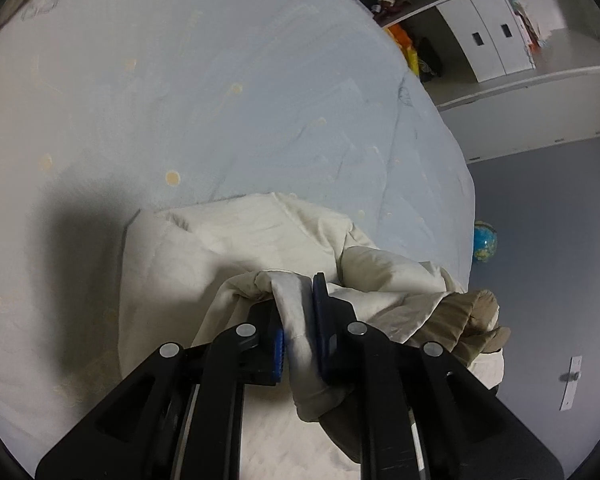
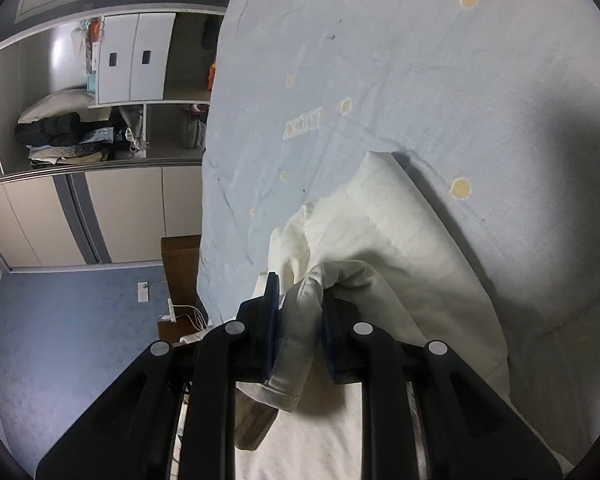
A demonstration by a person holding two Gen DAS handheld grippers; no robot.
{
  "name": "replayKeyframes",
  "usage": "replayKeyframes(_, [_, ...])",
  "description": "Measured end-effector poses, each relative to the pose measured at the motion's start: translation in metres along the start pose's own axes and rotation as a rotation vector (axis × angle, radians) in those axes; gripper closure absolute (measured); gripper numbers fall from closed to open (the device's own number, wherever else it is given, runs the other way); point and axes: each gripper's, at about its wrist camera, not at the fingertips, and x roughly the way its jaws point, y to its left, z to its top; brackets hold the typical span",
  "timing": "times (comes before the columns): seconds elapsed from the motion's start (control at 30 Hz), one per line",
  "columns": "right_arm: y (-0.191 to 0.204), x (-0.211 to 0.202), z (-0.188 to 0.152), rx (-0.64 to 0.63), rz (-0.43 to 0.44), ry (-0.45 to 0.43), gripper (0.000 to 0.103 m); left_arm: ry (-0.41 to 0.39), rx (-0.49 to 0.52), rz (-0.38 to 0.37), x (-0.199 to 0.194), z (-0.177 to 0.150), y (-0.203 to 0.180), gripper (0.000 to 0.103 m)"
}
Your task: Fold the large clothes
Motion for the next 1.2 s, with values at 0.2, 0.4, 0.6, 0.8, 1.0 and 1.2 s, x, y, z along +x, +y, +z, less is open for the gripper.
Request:
replayKeyframes(0.2, [0.012, -0.023, 0.0, 0.025, 0.096, 0.012, 0.048, -0.053, -0.006, -0.112, -0.042, -0.014, 0.003, 0.075])
replayKeyframes(0.4, [0.046, -0.065, -0.013, -0.038, 0.209, -0.064, 0.03, -0.202, 0.089, -0.141, -0.116, -0.032, -0.02, 0.018])
replayKeyframes(0.6, [0.094, -0.073, -0.047, -0.266, 0.12, -0.024, 0.03, -0.261, 0.247, -0.017, -0.143, -0.057, -0.062, 0.018])
replayKeyframes(0.8, [0.139, -0.05, -0.111, -0.651, -0.161, 0.0, 0.03, -0.248, 0.569, 0.167, -0.095, -0.134, -0.129, 0.018])
replayKeyframes(1.0, [0.157, -0.017, -0.181, -0.976, -0.33, 0.029, 0.03, -0.244, 0.749, 0.251, -0.028, -0.182, -0.169, 0.018])
replayKeyframes(1.2, [0.152, 0.013, -0.212, -1.12, -0.45, 0.006, 0.03, -0.227, 0.786, 0.34, 0.017, -0.189, -0.166, 0.018])
